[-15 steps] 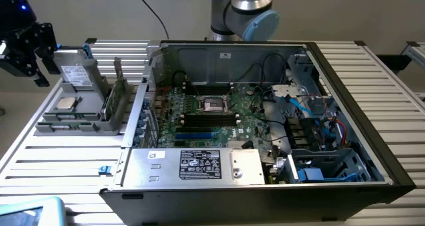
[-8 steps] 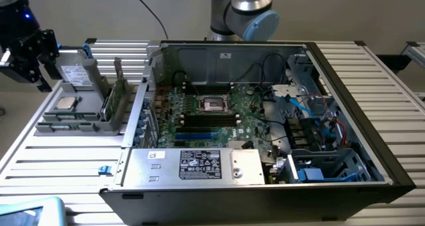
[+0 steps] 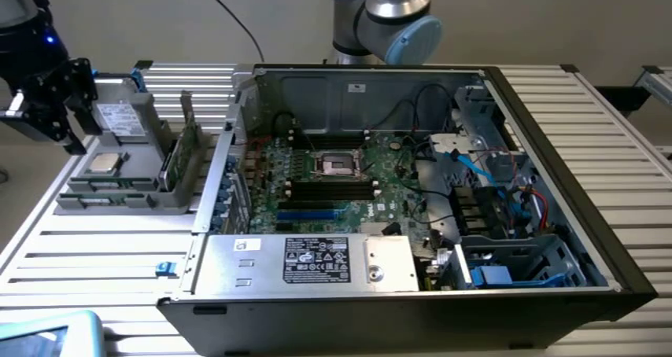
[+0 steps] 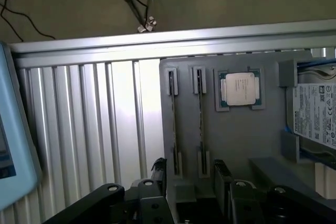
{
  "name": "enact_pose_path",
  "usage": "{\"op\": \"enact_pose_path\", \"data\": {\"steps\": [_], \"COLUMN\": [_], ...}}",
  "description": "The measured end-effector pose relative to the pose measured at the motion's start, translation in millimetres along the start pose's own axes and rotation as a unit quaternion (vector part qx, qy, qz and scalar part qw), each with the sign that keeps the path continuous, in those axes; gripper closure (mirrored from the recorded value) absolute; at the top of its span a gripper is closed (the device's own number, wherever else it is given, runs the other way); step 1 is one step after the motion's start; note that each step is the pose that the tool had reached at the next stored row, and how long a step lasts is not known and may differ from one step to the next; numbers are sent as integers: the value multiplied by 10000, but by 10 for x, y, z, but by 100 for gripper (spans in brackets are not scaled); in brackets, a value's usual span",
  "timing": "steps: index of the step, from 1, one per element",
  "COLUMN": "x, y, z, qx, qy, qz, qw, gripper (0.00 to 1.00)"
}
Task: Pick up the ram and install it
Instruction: 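Pick up the ram and move it above insertion slot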
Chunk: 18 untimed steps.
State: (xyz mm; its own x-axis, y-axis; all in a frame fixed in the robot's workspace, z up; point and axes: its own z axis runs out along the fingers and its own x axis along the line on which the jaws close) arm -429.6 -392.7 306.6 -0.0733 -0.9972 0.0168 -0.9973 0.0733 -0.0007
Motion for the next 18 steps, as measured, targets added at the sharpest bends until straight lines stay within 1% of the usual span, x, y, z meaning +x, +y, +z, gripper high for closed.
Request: {"op": "enact_pose_path", "data": {"steps": [2, 8, 18], "x": [8, 89, 97], "y": [-4, -12, -48], "z": [38, 149, 329], "qx": [0, 1, 0], "qy": [-1, -1, 0], "qz": [-4, -10, -10], "qw": [10000, 10000, 10000], "gripper": [51, 51, 51]}}
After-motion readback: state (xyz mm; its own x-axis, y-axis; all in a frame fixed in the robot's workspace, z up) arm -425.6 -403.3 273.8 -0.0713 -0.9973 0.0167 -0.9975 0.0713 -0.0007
